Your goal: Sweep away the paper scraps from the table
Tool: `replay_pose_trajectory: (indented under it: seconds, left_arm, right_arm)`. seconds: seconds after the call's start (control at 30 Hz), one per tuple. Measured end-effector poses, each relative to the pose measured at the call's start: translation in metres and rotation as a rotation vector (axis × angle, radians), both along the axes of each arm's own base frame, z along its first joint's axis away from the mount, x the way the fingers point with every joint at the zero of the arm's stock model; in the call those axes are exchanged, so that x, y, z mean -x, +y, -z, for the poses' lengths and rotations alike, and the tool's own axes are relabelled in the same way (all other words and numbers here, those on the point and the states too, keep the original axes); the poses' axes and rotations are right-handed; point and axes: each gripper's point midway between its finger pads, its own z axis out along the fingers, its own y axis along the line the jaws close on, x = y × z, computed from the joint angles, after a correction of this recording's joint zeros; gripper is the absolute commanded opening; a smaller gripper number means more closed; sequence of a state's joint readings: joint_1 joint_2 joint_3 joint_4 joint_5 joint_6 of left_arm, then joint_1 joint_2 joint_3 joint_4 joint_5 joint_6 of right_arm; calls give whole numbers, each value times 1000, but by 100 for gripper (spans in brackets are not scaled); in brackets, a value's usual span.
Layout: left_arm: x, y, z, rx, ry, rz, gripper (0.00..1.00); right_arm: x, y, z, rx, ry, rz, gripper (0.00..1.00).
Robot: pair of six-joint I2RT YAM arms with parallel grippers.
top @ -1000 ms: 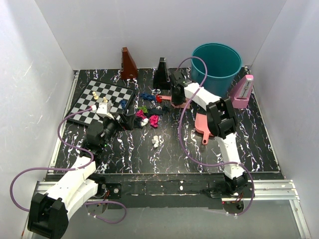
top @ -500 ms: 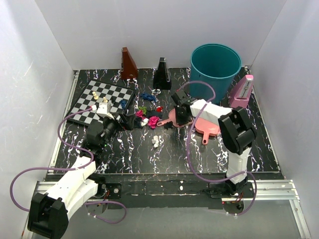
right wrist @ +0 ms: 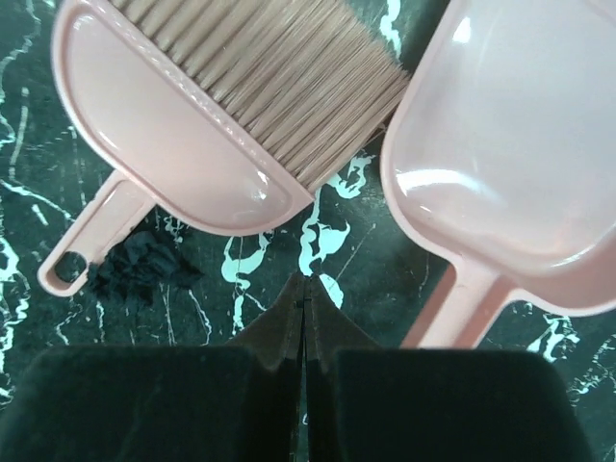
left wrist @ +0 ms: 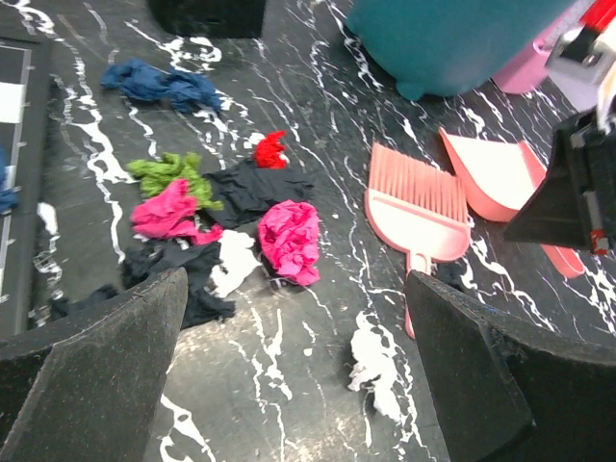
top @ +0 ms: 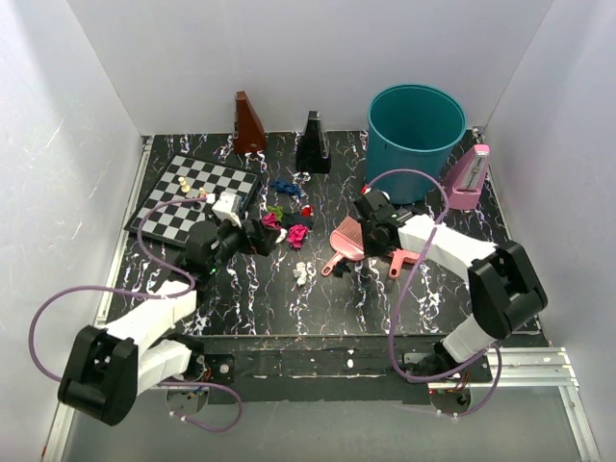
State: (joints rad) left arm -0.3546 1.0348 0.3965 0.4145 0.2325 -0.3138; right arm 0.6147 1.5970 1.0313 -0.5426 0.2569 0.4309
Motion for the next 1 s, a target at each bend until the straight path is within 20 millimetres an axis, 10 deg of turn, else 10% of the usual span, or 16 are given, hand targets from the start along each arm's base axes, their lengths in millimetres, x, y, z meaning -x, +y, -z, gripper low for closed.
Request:
replay_pose_trajectory:
  seconds: [0.47,1.0]
  left_arm:
    - [-4,-124,29,-406,85,239,98]
    - [4,-142,116,-721,340,332,93]
  right_arm:
    - [-2,-11,-36,-122,-266,18,11]
    - [17,-25,-43,-313,-517,49,11]
